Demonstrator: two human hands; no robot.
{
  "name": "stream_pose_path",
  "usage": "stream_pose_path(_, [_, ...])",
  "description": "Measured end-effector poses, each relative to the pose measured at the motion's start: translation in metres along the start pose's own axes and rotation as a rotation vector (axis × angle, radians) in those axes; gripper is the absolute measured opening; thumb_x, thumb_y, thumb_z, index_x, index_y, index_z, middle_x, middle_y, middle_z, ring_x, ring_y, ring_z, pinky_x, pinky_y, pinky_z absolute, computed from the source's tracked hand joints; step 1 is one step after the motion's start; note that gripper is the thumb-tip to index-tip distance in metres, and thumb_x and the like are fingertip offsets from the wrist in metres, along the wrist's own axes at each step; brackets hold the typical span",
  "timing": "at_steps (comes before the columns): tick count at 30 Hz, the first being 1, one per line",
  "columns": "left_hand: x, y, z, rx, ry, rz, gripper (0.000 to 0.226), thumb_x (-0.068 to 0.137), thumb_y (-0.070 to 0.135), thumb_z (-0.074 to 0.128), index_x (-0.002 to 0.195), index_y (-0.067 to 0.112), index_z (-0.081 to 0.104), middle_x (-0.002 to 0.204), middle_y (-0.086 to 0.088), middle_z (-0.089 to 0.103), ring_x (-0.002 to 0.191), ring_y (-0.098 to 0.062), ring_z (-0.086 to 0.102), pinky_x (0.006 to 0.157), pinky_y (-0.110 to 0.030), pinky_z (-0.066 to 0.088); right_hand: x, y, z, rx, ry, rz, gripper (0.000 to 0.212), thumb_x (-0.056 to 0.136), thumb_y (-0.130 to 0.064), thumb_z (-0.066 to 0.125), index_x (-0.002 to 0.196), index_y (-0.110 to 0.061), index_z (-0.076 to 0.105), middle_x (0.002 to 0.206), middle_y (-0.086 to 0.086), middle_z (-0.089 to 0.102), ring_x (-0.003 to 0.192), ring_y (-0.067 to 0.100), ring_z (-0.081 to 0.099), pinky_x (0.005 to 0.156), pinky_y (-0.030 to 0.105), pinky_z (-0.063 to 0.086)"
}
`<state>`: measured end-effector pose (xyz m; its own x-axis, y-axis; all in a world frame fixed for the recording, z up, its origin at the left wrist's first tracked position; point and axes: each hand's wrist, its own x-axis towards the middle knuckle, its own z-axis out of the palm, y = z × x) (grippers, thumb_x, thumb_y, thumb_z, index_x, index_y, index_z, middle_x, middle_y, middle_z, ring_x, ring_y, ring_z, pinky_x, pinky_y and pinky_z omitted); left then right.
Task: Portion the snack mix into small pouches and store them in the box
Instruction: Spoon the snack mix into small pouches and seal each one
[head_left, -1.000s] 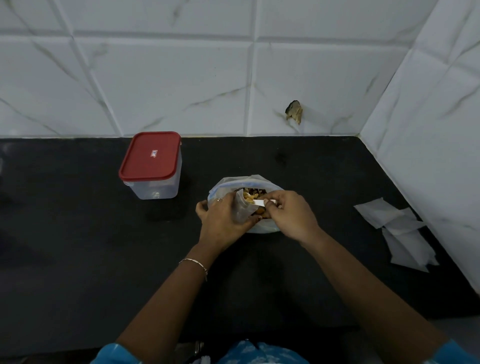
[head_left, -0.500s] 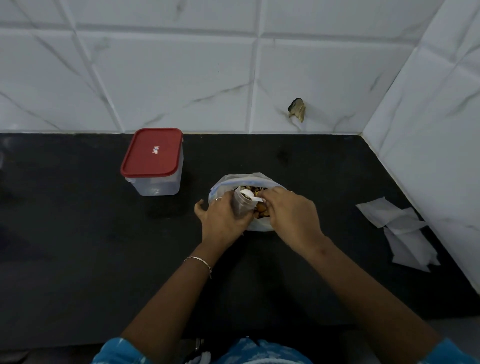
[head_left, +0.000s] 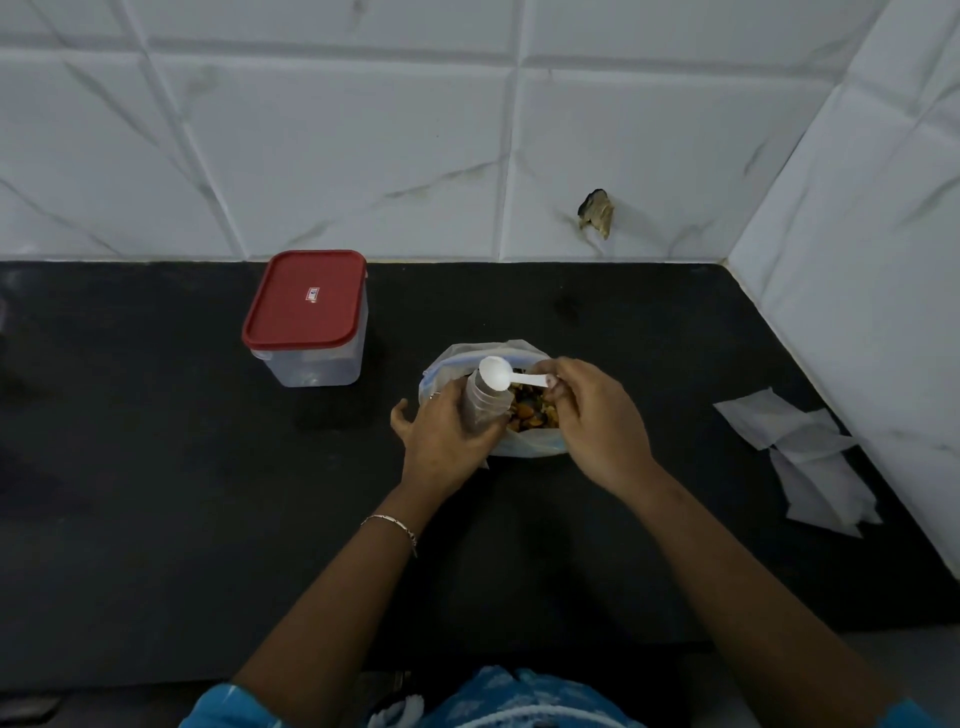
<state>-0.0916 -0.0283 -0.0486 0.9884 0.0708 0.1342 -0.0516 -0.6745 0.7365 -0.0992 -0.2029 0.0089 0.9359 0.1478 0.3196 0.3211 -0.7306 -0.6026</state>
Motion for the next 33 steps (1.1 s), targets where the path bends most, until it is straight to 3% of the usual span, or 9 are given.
stream_pose_path(3, [-0.003,0.0,-0.004,-0.032,0.009,-0.006,0.036,0.083,0.053,0.063,0.113,0.034,0.055,0.109,0.018,0.064,0.113,-0.003,0.053,0.114,-0.052,0.007,-0.003,0.005,0.001,0.095,0.062,0.091,0.028,0.099,-0.011,0.044,0.115,-0.024,0.063,0.097,-0.01,0.061,0.085,0.003,0.058,0.065,0.019,0.046])
stream_pose_path(7, [-0.012,-0.004,-0.008,-0.103,0.075,-0.037,0.027,0.084,0.052,0.063,0.105,0.041,0.051,0.103,0.022,0.06,0.106,0.003,0.05,0.114,-0.048,0.011,-0.012,0.027,0.001,0.127,0.068,0.201,0.024,0.101,-0.014,0.04,0.117,-0.024,0.056,0.096,-0.013,0.057,0.081,0.0,0.055,0.062,0.018,0.039])
stream_pose_path(14, [-0.024,-0.026,-0.009,-0.14,0.073,-0.081,0.054,0.079,0.053,0.068,0.126,0.029,0.055,0.14,0.005,0.035,0.127,-0.013,0.032,0.104,-0.044,0.04,-0.017,0.041,0.016,-0.301,-0.103,-0.03,0.03,0.094,-0.011,0.053,0.124,-0.017,0.058,0.1,0.001,0.065,0.079,0.014,0.064,0.066,0.032,0.055])
stream_pose_path(16, [-0.026,-0.028,-0.009,-0.197,0.042,-0.078,0.051,0.078,0.051,0.07,0.124,0.033,0.056,0.147,0.006,0.025,0.134,-0.015,0.025,0.105,-0.039,0.041,-0.006,0.041,0.022,-0.457,-0.103,-0.149,0.038,0.085,-0.006,0.063,0.124,-0.01,0.06,0.104,0.007,0.067,0.074,0.02,0.067,0.058,0.033,0.056])
stream_pose_path(19, [-0.029,-0.028,-0.009,-0.283,-0.032,-0.102,0.044,0.078,0.051,0.07,0.118,0.04,0.056,0.156,0.003,0.014,0.143,-0.012,0.018,0.108,-0.032,0.034,0.014,0.04,0.025,-0.665,-0.124,-0.163,0.04,0.078,-0.008,0.073,0.116,-0.01,0.063,0.1,0.008,0.067,0.063,0.02,0.064,0.048,0.029,0.049])
stream_pose_path(22, [-0.028,-0.03,-0.008,-0.326,-0.084,-0.082,0.046,0.076,0.06,0.066,0.117,0.039,0.061,0.149,0.003,0.035,0.138,-0.009,0.033,0.108,-0.036,0.04,0.027,0.041,0.029,-0.73,-0.174,-0.129,0.035,0.081,-0.013,0.071,0.114,-0.013,0.062,0.101,0.006,0.065,0.069,0.02,0.065,0.05,0.027,0.041])
stream_pose_path(25, [-0.027,-0.031,-0.009,-0.374,-0.134,-0.047,0.029,0.081,0.048,0.068,0.109,0.042,0.061,0.122,0.01,0.058,0.115,-0.002,0.054,0.097,-0.04,0.05,0.033,0.045,0.033,-0.629,-0.152,-0.076,0.035,0.09,-0.012,0.058,0.125,-0.016,0.056,0.115,0.005,0.063,0.086,0.021,0.066,0.063,0.029,0.047])
stream_pose_path(28, [-0.026,-0.03,-0.01,-0.44,-0.197,-0.08,0.027,0.084,0.033,0.071,0.102,0.048,0.058,0.117,0.009,0.062,0.109,-0.004,0.059,0.095,-0.039,0.052,0.036,0.047,0.034,-0.468,-0.088,0.0,0.035,0.094,-0.01,0.053,0.127,-0.018,0.059,0.112,0.002,0.067,0.093,0.019,0.066,0.073,0.029,0.049])
stream_pose_path(33, [-0.023,-0.027,-0.008,-0.522,-0.254,-0.14,0.031,0.084,0.03,0.072,0.105,0.046,0.055,0.117,0.01,0.063,0.107,-0.002,0.061,0.093,-0.033,0.053,0.037,0.057,0.028,-0.271,-0.132,0.151,0.031,0.096,-0.012,0.049,0.12,-0.023,0.064,0.103,-0.003,0.069,0.09,0.014,0.065,0.068,0.025,0.048])
